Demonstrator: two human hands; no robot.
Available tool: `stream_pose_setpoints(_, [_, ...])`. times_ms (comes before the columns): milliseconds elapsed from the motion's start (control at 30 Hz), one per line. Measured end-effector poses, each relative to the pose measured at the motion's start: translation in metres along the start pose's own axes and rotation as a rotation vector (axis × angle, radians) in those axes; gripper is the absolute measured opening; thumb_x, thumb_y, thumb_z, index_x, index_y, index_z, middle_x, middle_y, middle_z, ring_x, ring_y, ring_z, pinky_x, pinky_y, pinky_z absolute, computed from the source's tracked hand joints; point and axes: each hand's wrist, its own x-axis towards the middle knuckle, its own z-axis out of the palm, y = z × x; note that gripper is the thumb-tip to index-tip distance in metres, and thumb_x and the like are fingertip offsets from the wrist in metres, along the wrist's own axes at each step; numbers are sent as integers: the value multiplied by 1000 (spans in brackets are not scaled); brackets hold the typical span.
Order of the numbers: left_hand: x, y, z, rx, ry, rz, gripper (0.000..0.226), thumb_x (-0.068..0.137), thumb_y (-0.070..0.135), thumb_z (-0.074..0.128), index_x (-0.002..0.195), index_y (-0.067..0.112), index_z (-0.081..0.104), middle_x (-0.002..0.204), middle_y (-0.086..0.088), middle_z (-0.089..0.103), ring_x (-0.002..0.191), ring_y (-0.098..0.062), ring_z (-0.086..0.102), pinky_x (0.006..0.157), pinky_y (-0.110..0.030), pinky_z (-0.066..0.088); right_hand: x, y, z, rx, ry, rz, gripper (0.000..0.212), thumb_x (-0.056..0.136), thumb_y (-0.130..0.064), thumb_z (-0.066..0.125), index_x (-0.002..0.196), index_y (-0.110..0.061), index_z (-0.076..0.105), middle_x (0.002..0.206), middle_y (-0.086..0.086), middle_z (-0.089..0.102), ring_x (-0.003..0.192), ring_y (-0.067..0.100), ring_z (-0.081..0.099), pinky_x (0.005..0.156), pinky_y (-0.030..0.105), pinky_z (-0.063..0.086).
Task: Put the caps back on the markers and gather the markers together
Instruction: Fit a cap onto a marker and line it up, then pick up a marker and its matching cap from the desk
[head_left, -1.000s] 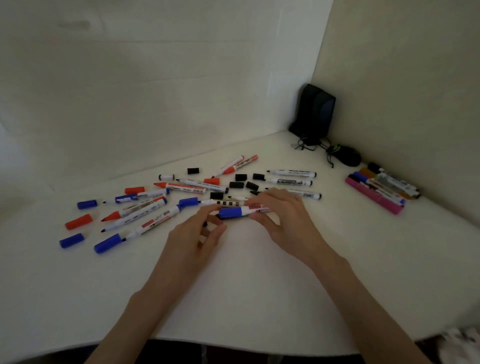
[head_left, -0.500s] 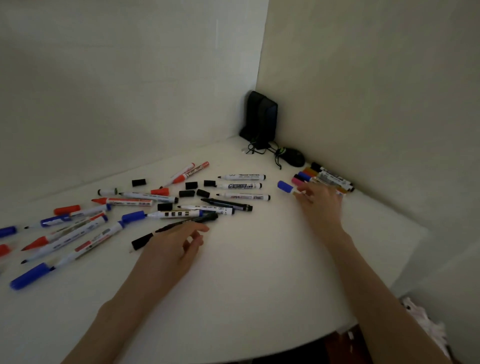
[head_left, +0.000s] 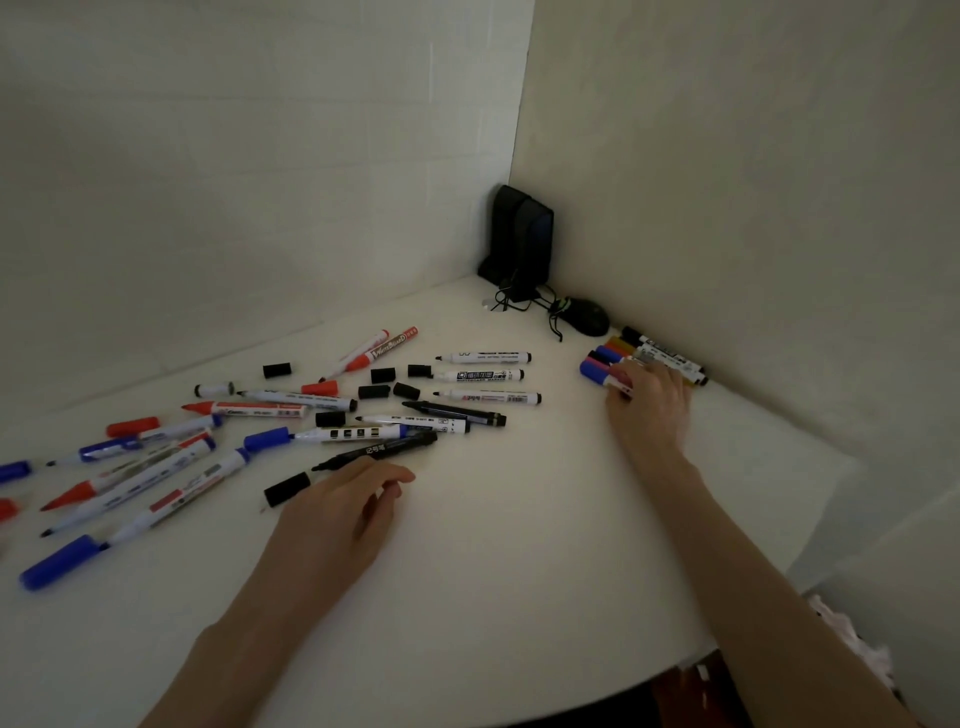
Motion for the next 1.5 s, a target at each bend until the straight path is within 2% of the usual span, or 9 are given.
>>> stream_pose_setpoints(333, [-4, -6, -3, 5, 15, 7, 22, 94, 23, 57, 112, 35, 64, 98, 26, 54, 71, -1, 60, 68, -12, 45, -5, -14, -8, 70, 31, -41, 35, 86, -14, 66, 120, -19, 69, 119, 11, 59, 115, 33, 50, 101, 45, 37])
stream_pose_setpoints(433, [-8, -6, -8, 23, 0, 6, 20, 95, 30, 53, 110, 38, 63, 98, 30, 49, 70, 1, 58, 68, -8, 45, -11, -38, -9, 176, 40, -197, 31, 86, -14, 70, 117, -16, 70, 112, 9, 59, 110, 32, 53, 99, 44, 41])
stream_pose_setpoints(633, [-23, -17, -22, 47, 2, -86, 19, 94, 37, 53, 111, 43, 61, 97, 29, 51, 72, 3, 54, 75, -8, 43, -50, -132, -16, 468, -141, -575, 23, 88, -16, 71, 110, -22, 72, 102, -10, 59, 96, 5, 50, 87, 25, 41])
stream_pose_setpoints(733, [-29, -26, -36, 56, 111, -186, 20, 93, 36, 59, 113, 39, 62, 95, 22, 57, 79, 1, 55, 76, -14, 48, -76, -169, -16, 535, -252, -775, 21, 88, -17, 72, 108, -21, 73, 101, -9, 65, 94, 9, 55, 86, 25, 44])
stream_pose_setpoints(867, [-31, -46, -44, 136, 141, -276, 24, 94, 39, 59, 117, 33, 63, 113, 12, 58, 102, -6, 55, 83, -16, 40, -95, -187, -1, 452, -262, -898, 19, 90, -31, 70, 107, -24, 72, 99, -9, 64, 93, 13, 55, 84, 30, 45])
stream_pose_setpoints(1067, [-26, -60, -38, 233, 115, -325, 26, 93, 46, 58, 114, 32, 65, 109, 10, 60, 99, -6, 53, 82, -16, 37, -100, -182, 9, 392, -253, -878, 23, 90, -38, 70, 108, -24, 70, 94, -9, 61, 91, 14, 54, 82, 36, 49])
stream_pose_setpoints(1200, [-25, -63, -42, 176, 132, -333, 27, 94, 39, 59, 119, 28, 65, 112, 7, 62, 105, -8, 53, 90, -18, 37, -102, -184, 12, 339, -240, -858, 28, 92, -34, 66, 117, -21, 67, 104, -5, 56, 98, 17, 54, 85, 33, 48])
stream_pose_setpoints(1300, [-24, -64, -47, 86, 142, -404, 31, 96, 37, 56, 126, 27, 61, 116, 6, 64, 105, -6, 54, 91, -17, 37, -101, -185, 13, 368, -251, -858, 21, 90, -31, 68, 109, -22, 65, 104, -7, 56, 98, 16, 51, 84, 33, 46])
stream_pose_setpoints(1500, [-30, -52, -52, -173, 171, -365, 32, 94, 37, 58, 126, 31, 61, 114, 13, 66, 102, -2, 58, 93, -17, 43, -107, -181, 14, 340, -263, -869, 20, 96, -35, 57, 110, -25, 66, 107, -10, 61, 101, 13, 52, 82, 22, 24])
